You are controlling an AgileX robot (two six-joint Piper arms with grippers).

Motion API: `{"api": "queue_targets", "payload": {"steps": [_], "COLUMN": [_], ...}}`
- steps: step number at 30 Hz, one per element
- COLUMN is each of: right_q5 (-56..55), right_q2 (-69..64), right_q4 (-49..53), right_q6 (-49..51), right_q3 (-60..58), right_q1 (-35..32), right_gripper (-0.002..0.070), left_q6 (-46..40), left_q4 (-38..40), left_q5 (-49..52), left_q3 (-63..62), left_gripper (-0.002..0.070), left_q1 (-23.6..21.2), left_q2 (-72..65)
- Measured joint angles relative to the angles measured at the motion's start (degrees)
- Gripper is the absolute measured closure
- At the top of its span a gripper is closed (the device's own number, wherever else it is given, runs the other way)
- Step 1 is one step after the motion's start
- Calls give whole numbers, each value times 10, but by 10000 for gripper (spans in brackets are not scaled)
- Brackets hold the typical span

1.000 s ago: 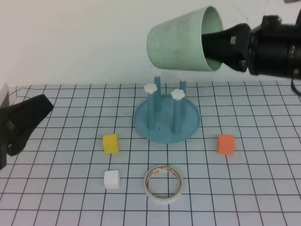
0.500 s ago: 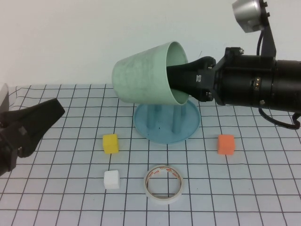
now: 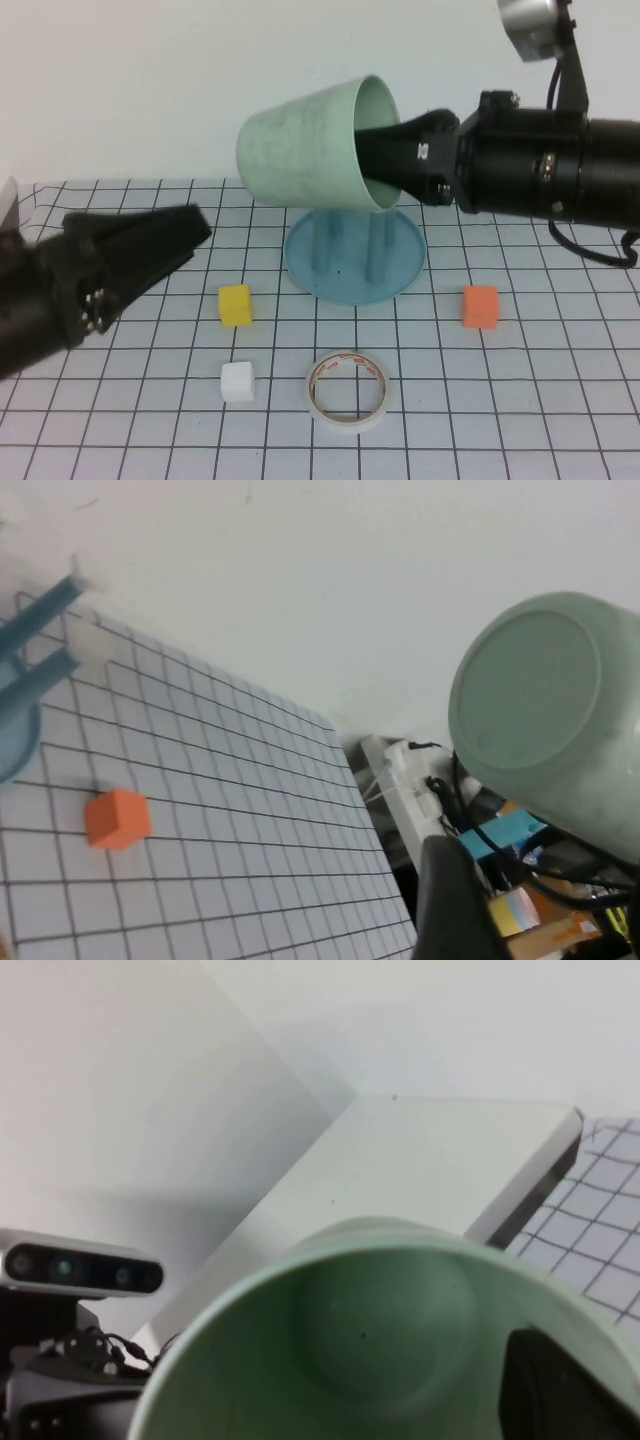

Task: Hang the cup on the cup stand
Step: Adjust the cup with two arms

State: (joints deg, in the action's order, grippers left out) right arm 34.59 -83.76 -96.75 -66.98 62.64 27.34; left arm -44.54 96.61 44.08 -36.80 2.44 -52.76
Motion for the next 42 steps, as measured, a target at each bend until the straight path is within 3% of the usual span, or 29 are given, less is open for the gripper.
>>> {"api": "queue_targets", "payload": {"steps": [7,13,21,27,33,38,42], "right_q5": [-14,-46,-68,-75,-77,-78,-80], "right_q2": [-1,-1,-1,-1,-1,-1,-1], "right_q4": [0,-3,-6,-6,-6,-6,-6], "right_q6": [0,0,-31,-76,-93,-98,-116], "right_q3": [26,26,26,26,26,26,26], "right_q1": [0,0,0,0,0,0,0], "right_gripper": [650,650,650,650,650,650,650], "left_q6": [0,0,-79,-15,104,213,214], "left_q4": [-1,-1,-24,-239,-514,-702,-740], "left_q5": [30,35,-13,43,120,62,-102], "left_q3": [-68,-116,-121,-129,-138,-138,-138], "left_gripper": [298,207,202,340,618,666,671], "left_q1": [0,0,0,0,0,0,0], "left_q2": [-40,-64,-76,-94,-143,-185,-196]}}
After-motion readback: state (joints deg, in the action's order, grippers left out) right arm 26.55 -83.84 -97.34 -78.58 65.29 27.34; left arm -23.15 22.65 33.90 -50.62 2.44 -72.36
